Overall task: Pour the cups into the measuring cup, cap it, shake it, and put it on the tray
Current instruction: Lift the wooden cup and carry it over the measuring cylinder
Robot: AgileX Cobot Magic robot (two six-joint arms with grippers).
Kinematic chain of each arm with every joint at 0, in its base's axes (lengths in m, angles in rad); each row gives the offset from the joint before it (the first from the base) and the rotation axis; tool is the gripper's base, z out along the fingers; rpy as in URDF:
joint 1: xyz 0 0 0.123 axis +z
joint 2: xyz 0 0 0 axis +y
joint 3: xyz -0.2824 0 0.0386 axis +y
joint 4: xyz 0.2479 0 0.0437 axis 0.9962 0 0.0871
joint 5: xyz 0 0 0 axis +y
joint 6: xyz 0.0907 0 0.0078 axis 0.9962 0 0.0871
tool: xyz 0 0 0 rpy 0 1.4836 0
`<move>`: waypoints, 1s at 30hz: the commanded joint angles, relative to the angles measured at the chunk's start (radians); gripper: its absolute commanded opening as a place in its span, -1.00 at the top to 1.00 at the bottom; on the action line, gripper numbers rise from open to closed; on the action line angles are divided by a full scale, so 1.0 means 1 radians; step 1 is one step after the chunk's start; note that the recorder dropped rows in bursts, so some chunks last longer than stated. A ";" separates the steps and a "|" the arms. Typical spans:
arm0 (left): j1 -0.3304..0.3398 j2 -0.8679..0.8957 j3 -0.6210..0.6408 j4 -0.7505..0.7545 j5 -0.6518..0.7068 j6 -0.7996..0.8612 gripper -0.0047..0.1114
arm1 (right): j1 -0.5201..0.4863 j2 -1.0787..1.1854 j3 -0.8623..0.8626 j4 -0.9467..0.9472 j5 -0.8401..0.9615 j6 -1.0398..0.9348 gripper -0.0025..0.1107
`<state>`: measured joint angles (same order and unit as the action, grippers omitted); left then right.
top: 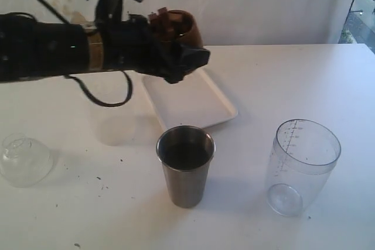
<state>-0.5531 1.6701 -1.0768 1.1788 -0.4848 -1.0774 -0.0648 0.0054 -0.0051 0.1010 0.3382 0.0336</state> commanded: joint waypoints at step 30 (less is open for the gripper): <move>-0.308 0.284 -0.471 0.539 0.265 -0.048 0.92 | -0.005 -0.005 0.005 -0.002 -0.002 0.005 0.96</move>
<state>-0.8576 2.0001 -1.5401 1.7095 -0.1987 -1.1197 -0.0648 0.0054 -0.0051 0.1010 0.3382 0.0350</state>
